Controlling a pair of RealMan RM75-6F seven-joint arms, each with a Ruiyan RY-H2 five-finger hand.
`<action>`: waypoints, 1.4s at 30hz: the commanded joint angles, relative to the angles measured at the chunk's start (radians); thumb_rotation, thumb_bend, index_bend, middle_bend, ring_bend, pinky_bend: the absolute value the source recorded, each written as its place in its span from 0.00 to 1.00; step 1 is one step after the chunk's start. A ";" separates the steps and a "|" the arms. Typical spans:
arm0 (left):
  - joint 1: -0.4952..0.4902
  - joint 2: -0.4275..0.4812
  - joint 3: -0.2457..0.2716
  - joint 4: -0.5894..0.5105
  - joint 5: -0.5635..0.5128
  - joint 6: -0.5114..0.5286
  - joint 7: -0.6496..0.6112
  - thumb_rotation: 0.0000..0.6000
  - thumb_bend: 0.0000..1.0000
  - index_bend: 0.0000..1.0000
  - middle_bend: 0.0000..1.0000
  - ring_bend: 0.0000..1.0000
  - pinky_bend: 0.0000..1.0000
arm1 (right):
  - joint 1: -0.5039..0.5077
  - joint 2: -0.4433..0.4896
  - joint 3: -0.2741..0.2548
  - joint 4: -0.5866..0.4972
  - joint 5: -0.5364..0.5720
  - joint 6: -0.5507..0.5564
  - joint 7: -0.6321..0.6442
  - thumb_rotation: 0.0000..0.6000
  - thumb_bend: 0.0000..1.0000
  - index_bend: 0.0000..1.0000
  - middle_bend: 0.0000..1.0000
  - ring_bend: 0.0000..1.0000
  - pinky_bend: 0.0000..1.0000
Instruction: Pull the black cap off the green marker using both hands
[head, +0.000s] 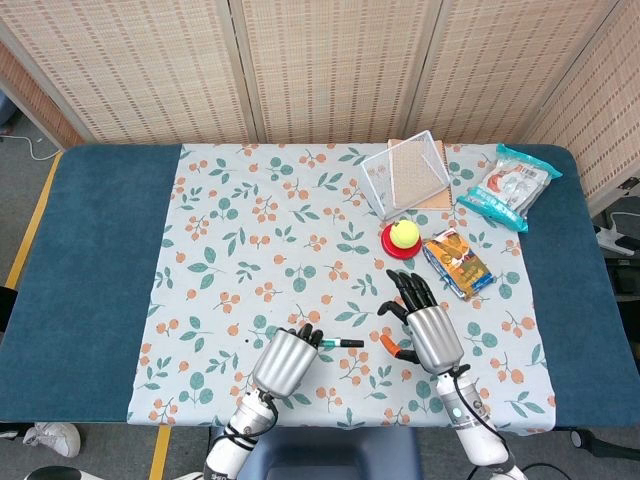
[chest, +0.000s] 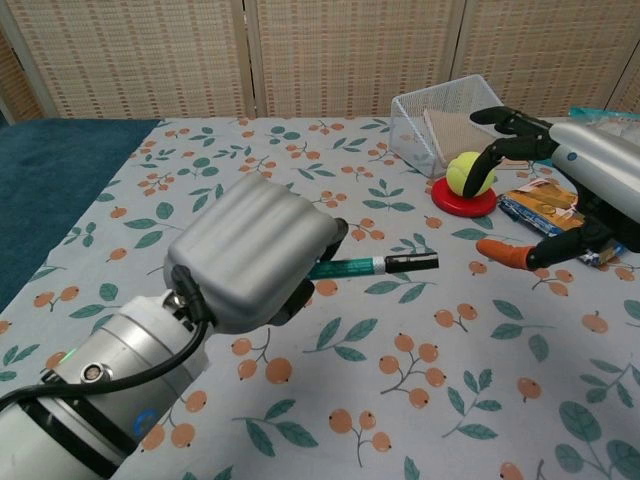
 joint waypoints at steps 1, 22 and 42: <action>-0.003 -0.009 0.003 0.004 0.003 -0.002 0.004 1.00 0.56 0.91 1.00 0.83 0.98 | 0.011 0.002 -0.012 -0.020 0.016 -0.026 0.024 1.00 0.17 0.43 0.01 0.00 0.00; -0.037 -0.009 -0.016 0.040 0.010 -0.027 0.032 1.00 0.56 0.91 1.00 0.83 0.98 | 0.040 0.092 -0.046 -0.202 0.104 -0.104 0.011 1.00 0.16 0.42 0.01 0.00 0.00; -0.037 -0.017 -0.010 0.028 0.011 -0.013 0.037 1.00 0.56 0.91 1.00 0.83 0.98 | 0.059 0.018 -0.039 -0.149 0.166 -0.098 -0.043 1.00 0.16 0.51 0.03 0.00 0.00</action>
